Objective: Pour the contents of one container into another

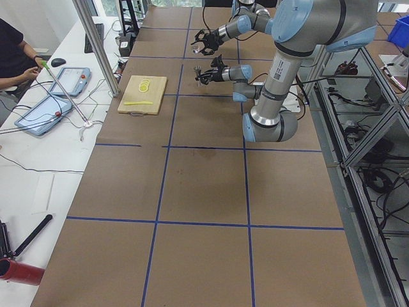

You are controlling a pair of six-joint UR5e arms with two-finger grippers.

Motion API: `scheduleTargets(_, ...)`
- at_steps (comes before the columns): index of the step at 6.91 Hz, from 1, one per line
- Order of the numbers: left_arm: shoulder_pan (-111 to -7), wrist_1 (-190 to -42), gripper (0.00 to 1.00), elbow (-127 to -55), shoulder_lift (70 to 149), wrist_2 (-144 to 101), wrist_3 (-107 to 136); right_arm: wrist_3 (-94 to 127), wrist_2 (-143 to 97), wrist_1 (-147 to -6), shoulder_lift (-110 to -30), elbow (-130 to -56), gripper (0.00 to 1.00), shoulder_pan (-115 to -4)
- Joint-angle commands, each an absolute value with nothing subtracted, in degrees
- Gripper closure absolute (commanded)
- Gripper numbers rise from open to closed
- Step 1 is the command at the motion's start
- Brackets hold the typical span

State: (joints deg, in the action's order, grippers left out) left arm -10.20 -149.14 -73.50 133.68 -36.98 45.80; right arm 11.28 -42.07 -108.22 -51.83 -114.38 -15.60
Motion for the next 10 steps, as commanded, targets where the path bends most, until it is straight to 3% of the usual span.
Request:
scheduleTargets(1,-10.20,-149.15,1.00,-73.74,133.68,-37.00,45.88,9.41,-41.92,-108.37,-51.16,-114.35,1.00,-15.56)
scheduleTargets(7,-10.20,-149.15,1.00,-73.92,133.51,-37.00,45.79,6.67,-41.92,-107.76,-51.15,-114.35,1.00,-16.08)
scheduleTargets(10,-10.28,-149.15,1.00,-75.92,133.07,-37.09,45.35,19.47,-42.27,-101.54,-51.76,-113.91,1.00,-16.26)
